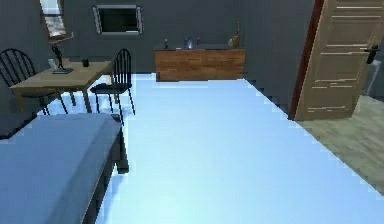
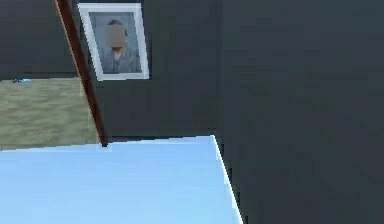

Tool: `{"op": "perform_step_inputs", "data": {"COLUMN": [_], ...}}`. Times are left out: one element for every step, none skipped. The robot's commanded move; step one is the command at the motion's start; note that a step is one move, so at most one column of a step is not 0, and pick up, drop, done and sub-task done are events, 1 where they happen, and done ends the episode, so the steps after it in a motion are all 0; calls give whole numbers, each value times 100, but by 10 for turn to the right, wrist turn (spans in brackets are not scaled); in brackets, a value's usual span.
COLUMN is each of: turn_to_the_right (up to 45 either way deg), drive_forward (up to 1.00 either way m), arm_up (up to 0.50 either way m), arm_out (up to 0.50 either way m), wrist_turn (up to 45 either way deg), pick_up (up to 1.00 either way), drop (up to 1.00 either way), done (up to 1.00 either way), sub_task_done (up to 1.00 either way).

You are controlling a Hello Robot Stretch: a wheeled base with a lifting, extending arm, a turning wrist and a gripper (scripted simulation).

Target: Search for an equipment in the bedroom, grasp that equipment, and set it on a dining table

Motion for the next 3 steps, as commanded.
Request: {"op": "perform_step_inputs", "data": {"turn_to_the_right": [450, 450, 450], "drive_forward": [0, 0, 0], "arm_up": [0, 0, 0], "arm_out": [0, 0, 0], "wrist_turn": [0, 0, 0], "pick_up": [0, 0, 0], "drop": [0, 0, 0], "done": [0, 0, 0], "sub_task_done": [0, 0, 0]}}
